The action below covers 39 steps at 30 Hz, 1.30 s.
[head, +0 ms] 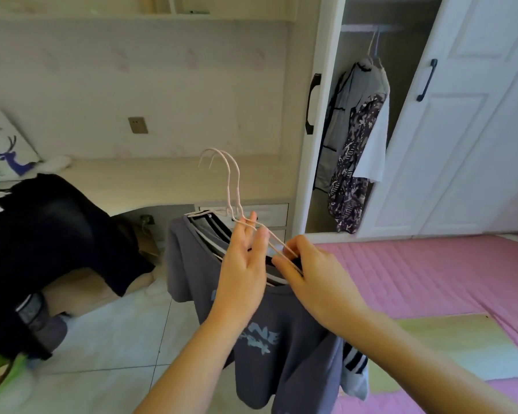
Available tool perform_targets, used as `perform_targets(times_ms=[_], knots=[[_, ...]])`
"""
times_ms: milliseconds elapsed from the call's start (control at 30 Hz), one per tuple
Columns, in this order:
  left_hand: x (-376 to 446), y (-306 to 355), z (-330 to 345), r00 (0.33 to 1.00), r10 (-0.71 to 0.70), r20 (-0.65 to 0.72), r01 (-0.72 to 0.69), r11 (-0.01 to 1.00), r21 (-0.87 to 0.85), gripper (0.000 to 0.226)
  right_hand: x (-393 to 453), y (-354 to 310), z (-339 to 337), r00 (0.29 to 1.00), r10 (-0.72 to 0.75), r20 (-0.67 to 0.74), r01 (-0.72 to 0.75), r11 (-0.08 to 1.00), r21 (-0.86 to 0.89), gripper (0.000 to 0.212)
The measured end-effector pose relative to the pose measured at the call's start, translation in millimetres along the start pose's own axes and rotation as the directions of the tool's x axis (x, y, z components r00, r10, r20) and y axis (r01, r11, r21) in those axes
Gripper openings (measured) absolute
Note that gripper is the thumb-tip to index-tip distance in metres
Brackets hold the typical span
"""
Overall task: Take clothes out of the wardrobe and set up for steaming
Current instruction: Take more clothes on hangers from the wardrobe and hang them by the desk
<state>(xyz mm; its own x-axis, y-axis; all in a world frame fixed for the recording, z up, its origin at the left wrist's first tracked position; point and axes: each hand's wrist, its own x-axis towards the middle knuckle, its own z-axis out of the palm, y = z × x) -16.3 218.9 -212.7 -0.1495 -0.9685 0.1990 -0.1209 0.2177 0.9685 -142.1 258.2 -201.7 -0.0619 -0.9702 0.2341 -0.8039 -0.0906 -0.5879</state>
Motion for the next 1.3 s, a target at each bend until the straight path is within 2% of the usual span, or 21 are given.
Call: perform_targets(times_ms=[67, 167, 367, 500, 633, 700, 800, 900, 967, 1067, 1200, 1267, 1300], knots=[[-1, -4, -6, 1.000, 0.015, -0.019, -0.014, 0.999, 0.041, 0.070, 5, 1, 5, 0.996, -0.080, -0.025, 0.078, 0.994, -0.080, 0.026], [-8, -3, -14, 0.998, 0.043, -0.050, -0.037, 0.993, 0.113, 0.058, 15, -3, 14, 0.985, -0.168, -0.041, 0.160, 0.976, -0.150, 0.024], [-5, -7, -43, 0.994, 0.055, -0.093, -0.037, 0.981, 0.190, 0.061, 31, -23, 29, 0.971, -0.232, -0.065, 0.225, 0.970, -0.092, 0.018], [1, -15, -71, 0.996, 0.049, -0.075, -0.033, 0.978, 0.206, 0.057, 48, -33, 38, 0.969, -0.244, -0.032, 0.244, 0.970, 0.016, 0.016], [4, -20, -111, 0.974, 0.044, -0.223, -0.010, 0.988, 0.153, 0.050, 72, -46, 46, 0.977, -0.212, 0.021, 0.209, 0.972, 0.104, 0.020], [7, -21, -138, 0.944, 0.087, -0.319, -0.013, 0.974, 0.228, 0.043, 84, -54, 52, 0.978, -0.199, 0.069, 0.187, 0.972, 0.144, 0.019], [14, -24, -184, 0.866, 0.240, -0.439, -0.022, 0.895, 0.445, 0.039, 100, -67, 64, 0.972, -0.212, 0.104, 0.191, 0.965, 0.178, 0.018], [27, -33, -231, 0.863, 0.335, -0.378, 0.013, 0.733, 0.680, 0.043, 115, -83, 78, 0.959, -0.259, 0.118, 0.238, 0.957, 0.164, 0.018], [37, -40, -260, 0.899, 0.301, -0.319, 0.023, 0.695, 0.718, 0.043, 126, -96, 89, 0.950, -0.288, 0.122, 0.266, 0.949, 0.172, 0.017], [48, -51, -297, 0.948, 0.214, -0.236, 0.012, 0.716, 0.698, 0.042, 143, -117, 108, 0.938, -0.330, 0.109, 0.310, 0.936, 0.170, 0.013], [55, -66, -346, 0.965, 0.083, -0.250, 0.098, 0.769, 0.631, 0.025, 168, -143, 134, 0.904, -0.422, 0.063, 0.412, 0.902, 0.127, 0.010], [59, -75, -370, 0.959, 0.057, -0.277, 0.135, 0.769, 0.625, 0.013, 182, -154, 148, 0.881, -0.471, 0.030, 0.466, 0.878, 0.108, 0.010], [62, -79, -382, 0.955, 0.049, -0.291, 0.153, 0.761, 0.630, 0.015, 189, -160, 156, 0.870, -0.493, 0.016, 0.490, 0.867, 0.090, 0.012]])
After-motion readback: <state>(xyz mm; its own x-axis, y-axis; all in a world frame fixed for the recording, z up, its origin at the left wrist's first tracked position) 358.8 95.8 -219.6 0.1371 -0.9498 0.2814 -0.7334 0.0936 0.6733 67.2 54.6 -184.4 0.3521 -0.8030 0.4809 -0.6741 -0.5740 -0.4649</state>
